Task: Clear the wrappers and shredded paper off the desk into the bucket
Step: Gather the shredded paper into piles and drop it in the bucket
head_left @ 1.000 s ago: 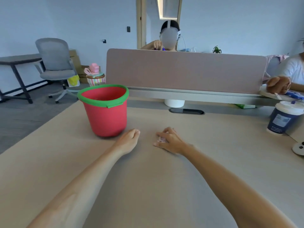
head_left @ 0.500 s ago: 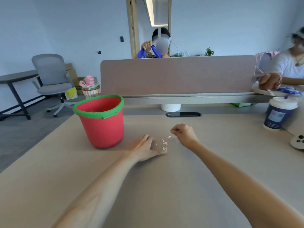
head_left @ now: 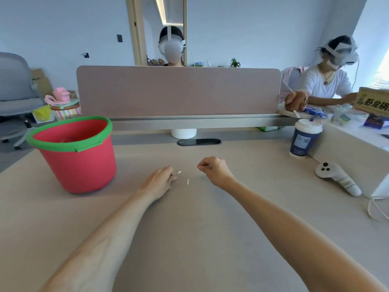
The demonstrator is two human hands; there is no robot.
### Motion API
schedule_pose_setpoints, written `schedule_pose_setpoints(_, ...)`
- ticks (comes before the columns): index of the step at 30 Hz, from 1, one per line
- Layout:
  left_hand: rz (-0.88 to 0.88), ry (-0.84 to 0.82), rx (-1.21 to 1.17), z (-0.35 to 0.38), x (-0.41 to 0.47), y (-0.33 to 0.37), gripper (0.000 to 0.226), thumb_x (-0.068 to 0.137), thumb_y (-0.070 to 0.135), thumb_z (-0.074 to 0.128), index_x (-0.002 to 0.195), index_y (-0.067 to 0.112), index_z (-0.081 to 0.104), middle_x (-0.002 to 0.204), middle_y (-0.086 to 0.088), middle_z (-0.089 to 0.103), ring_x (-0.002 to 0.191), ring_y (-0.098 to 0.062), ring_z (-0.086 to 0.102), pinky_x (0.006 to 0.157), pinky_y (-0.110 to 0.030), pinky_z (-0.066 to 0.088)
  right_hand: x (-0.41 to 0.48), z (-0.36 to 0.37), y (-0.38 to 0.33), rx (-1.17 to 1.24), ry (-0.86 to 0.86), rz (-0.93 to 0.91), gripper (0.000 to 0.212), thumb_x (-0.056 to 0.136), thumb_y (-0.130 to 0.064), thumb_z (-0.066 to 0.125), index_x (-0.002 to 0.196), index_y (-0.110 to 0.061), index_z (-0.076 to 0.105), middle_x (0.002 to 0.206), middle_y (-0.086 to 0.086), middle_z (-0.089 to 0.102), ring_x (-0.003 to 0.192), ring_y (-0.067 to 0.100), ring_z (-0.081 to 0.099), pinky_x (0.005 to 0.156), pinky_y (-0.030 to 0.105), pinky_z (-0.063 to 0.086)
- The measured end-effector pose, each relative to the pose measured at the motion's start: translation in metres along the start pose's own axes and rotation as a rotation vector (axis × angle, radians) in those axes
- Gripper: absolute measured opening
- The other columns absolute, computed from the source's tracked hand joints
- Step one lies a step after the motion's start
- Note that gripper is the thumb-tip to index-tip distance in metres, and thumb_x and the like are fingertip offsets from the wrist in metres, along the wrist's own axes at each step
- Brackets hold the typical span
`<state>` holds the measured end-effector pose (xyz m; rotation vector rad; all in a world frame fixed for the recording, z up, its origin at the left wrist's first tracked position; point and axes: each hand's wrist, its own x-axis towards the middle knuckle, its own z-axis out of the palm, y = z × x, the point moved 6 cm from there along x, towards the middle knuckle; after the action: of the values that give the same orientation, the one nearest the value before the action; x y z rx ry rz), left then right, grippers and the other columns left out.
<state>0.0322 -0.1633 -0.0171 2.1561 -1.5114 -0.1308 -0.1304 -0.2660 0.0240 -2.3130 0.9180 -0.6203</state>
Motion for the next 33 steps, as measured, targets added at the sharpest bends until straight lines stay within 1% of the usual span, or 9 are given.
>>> schedule_pose_setpoints(5,0.050,0.101,0.054,-0.057,-0.005,0.013,0.007,0.093,0.015,0.047,0.088,0.012,0.050,0.099,-0.007,0.062,0.092,-0.030,0.057,0.071,-0.034,0.040,0.022,-0.004,-0.055,0.076,0.022,-0.055,0.017,0.089,-0.009,0.055,0.087,0.003,0.067,0.087,0.016,0.068,0.080,0.031,0.056,0.071,0.035,0.049)
schedule_pose_setpoints(7,0.061,0.187,0.125,-0.098,-0.005,0.022,0.006,0.094,0.016,0.047,0.090,0.012,0.050,0.101,-0.007,0.061,0.093,-0.031,0.056,0.072,-0.037,0.043,0.034,-0.004,-0.094,0.118,0.028,-0.115,0.017,0.090,-0.012,0.056,0.088,0.001,0.067,0.080,0.007,0.063,0.077,0.021,0.052,0.065,0.028,0.043)
schedule_pose_setpoints(10,0.049,0.320,0.226,-0.169,-0.006,0.027,0.004,0.093,0.013,0.049,0.093,0.009,0.050,0.102,-0.013,0.062,0.094,-0.036,0.057,0.076,-0.046,0.047,0.058,0.001,-0.163,0.165,0.032,-0.234,0.016,0.089,-0.015,0.058,0.088,-0.005,0.070,0.086,0.005,0.066,0.081,0.015,0.053,0.070,0.021,0.038)
schedule_pose_setpoints(14,-0.090,0.410,0.314,-0.255,-0.017,-0.009,0.015,0.094,0.018,0.050,0.097,0.004,0.053,0.104,-0.021,0.062,0.098,-0.040,0.058,0.078,-0.047,0.046,0.081,0.025,-0.258,0.185,0.010,-0.385,0.014,0.088,-0.014,0.060,0.090,-0.008,0.073,0.088,0.005,0.070,0.083,0.013,0.054,0.071,0.019,0.036)
schedule_pose_setpoints(18,-0.287,0.325,0.333,-0.294,-0.033,-0.073,0.013,0.095,0.022,0.050,0.090,0.011,0.053,0.102,-0.020,0.062,0.101,-0.037,0.058,0.074,-0.038,0.041,0.104,0.071,-0.323,0.063,-0.108,-0.500,0.013,0.086,-0.014,0.062,0.087,-0.006,0.073,0.094,0.011,0.073,0.092,0.023,0.063,0.083,0.031,0.049)
schedule_pose_setpoints(20,-0.328,0.254,0.326,-0.294,-0.037,-0.094,0.019,0.096,0.028,0.049,0.090,0.011,0.054,0.097,-0.017,0.062,0.099,-0.036,0.059,0.072,-0.037,0.040,0.113,0.093,-0.335,-0.055,-0.170,-0.525,0.014,0.086,-0.016,0.062,0.088,-0.006,0.073,0.094,0.014,0.073,0.094,0.029,0.064,0.084,0.036,0.051)
schedule_pose_setpoints(24,-0.353,0.166,0.373,-0.289,-0.035,-0.114,0.037,0.097,0.041,0.038,0.112,0.015,0.060,0.112,-0.013,0.063,0.104,-0.033,0.058,0.080,-0.039,0.046,0.116,0.111,-0.336,-0.246,-0.237,-0.594,0.022,0.092,-0.015,0.051,0.104,-0.013,0.069,0.103,0.014,0.070,0.097,0.032,0.062,0.087,0.041,0.050)
schedule_pose_setpoints(30,-0.298,0.196,0.383,-0.292,-0.029,-0.110,0.030,0.094,0.029,0.038,0.067,0.018,0.048,0.087,-0.011,0.061,0.089,-0.033,0.058,0.065,-0.035,0.039,0.106,0.092,-0.325,-0.288,-0.227,-0.587,0.031,0.090,-0.020,0.054,0.120,-0.020,0.062,0.118,0.004,0.069,0.108,0.027,0.061,0.096,0.039,0.048)
schedule_pose_setpoints(33,-0.282,0.161,0.373,-0.284,-0.027,-0.099,0.024,0.093,0.029,0.039,0.081,0.018,0.057,0.099,-0.012,0.064,0.090,-0.031,0.057,0.071,-0.036,0.045,0.096,0.071,-0.313,-0.282,-0.173,-0.582,0.034,0.089,-0.019,0.054,0.122,-0.018,0.061,0.119,0.004,0.068,0.110,0.025,0.062,0.099,0.038,0.047)
